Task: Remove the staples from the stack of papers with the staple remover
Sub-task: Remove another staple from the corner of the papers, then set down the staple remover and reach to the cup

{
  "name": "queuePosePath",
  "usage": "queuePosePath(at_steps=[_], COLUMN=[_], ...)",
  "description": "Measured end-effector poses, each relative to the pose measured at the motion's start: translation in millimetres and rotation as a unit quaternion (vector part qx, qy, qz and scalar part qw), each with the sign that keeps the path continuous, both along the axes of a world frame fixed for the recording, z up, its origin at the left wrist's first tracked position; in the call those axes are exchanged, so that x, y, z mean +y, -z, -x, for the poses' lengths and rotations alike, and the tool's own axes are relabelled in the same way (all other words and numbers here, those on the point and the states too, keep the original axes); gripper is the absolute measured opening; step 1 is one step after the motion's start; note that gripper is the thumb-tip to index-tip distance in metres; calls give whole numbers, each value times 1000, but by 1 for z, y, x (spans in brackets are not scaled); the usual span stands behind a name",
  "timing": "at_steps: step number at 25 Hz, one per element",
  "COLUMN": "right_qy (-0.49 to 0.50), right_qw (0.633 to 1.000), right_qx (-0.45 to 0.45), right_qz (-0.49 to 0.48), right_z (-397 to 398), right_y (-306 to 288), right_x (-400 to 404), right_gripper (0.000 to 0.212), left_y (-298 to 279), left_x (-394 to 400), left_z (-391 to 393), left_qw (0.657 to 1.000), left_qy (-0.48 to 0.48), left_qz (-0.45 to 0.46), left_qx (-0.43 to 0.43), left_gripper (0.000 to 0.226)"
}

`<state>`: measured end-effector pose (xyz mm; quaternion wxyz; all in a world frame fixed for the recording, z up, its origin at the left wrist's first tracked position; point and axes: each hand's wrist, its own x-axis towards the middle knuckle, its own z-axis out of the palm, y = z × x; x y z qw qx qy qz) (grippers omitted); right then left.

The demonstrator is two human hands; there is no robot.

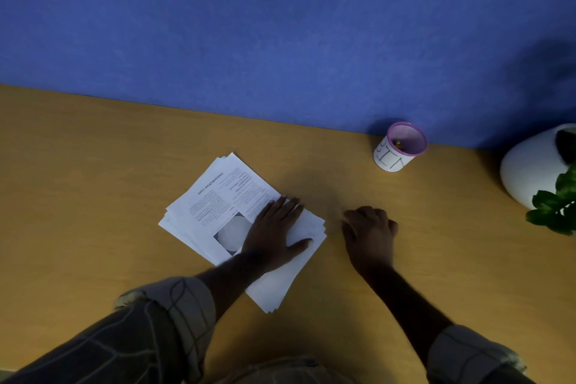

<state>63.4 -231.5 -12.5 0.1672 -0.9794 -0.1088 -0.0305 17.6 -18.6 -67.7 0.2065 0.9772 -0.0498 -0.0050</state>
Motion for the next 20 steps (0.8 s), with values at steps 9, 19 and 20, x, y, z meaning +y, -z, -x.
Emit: queuePosePath(at_steps=[9,19,20], right_qy=[-149,-193,-198], right_qw=[977,955,954], right_qx=[112,75,70], right_qz=[105,211,215], right_z=[11,7,5], right_y=[10,9,8], right_x=[39,48,48], right_gripper=[26,21,21], left_y=[1,-1,-2], left_x=[40,34,35], left_z=[19,14,13], left_qw=[996,994,994], left_qy=[-35,-63,-60], left_qz=[-75,-75,-80], left_qx=[33,48,49], left_gripper=[74,71,70])
